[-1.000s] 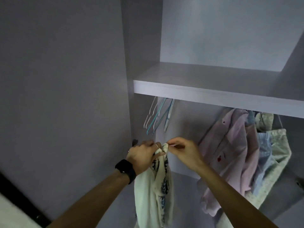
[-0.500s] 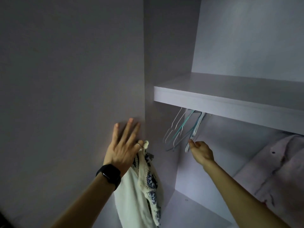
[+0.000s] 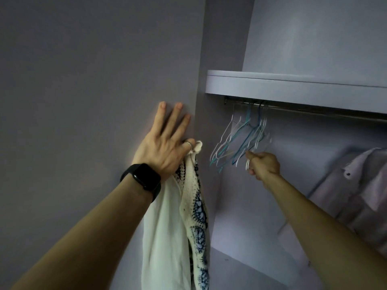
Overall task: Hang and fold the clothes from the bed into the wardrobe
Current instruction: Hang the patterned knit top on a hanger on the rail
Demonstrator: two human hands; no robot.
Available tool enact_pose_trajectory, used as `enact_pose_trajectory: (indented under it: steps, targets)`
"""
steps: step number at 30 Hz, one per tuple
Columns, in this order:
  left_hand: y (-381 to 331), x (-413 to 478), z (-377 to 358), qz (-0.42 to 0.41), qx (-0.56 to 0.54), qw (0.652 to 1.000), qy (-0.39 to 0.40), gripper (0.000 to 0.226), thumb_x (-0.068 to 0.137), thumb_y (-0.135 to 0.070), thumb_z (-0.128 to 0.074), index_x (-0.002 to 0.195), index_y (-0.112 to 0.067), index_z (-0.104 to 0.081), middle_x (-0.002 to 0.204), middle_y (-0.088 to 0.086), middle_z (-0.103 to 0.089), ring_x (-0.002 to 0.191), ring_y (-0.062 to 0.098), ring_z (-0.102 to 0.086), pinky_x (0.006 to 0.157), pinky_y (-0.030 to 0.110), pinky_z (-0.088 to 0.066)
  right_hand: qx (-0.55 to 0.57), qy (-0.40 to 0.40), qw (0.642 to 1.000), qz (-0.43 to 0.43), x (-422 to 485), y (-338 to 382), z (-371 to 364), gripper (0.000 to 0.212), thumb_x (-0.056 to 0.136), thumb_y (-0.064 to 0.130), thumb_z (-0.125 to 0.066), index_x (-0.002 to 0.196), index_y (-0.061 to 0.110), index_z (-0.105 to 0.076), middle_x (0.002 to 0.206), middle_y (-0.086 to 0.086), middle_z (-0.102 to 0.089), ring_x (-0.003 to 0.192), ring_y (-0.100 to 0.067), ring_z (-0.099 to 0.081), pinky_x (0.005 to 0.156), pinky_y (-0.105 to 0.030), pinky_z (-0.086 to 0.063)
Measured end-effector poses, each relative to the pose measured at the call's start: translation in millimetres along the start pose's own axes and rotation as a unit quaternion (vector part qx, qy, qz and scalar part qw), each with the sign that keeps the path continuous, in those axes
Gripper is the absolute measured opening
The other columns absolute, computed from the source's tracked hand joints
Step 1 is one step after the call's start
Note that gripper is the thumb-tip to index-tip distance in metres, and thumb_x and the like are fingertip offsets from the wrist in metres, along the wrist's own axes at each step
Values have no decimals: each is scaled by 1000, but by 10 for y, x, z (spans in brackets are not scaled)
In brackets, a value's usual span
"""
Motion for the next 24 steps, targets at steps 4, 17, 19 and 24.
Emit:
enact_pose_trajectory:
  steps: [4, 17, 19, 24]
  targets:
    - [-9, -8, 12, 1, -5, 1000, 4, 61, 98, -37, 3, 153, -36, -25, 165, 17, 9, 145, 53, 20, 98, 70, 30, -51, 15, 998, 16, -46, 117, 149, 37, 83, 48, -76, 63, 18, -69, 57, 0, -71, 57, -17, -71, 63, -31, -54]
    - [-5, -8, 8, -14, -17, 999, 34, 56, 100, -35, -6, 151, -32, -31, 163, 20, 16, 140, 56, 26, 91, 71, 37, -12, 23, 999, -23, -116, 362, 95, 58, 103, 56, -34, 87, 9, -65, 93, -16, -64, 74, -31, -60, 67, -32, -44]
    - [-6, -24, 0, -15, -30, 999, 37, 60, 98, -33, -3, 150, -31, -33, 163, 20, 16, 140, 56, 26, 92, 70, 38, -66, -48, 997, -8, -133, 402, 212, 64, 105, 54, -24, 100, 5, -65, 110, -22, -64, 94, -37, -60, 82, -35, -44]
    - [28, 14, -22, -18, -62, 996, 65, 60, 98, -30, -2, 152, -32, -29, 155, 23, 29, 128, 57, 40, 89, 69, 41, -32, -75, 997, -3, -180, 475, 529, 65, 105, 53, -18, 76, 10, -57, 104, -19, -66, 94, -35, -60, 93, -43, -49]
Point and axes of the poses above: each hand's wrist, its own x-axis towards the middle knuckle, its own z-axis out of the back of the hand, y = z × x, the point moved 5 cm from there along x, towards the middle knuckle
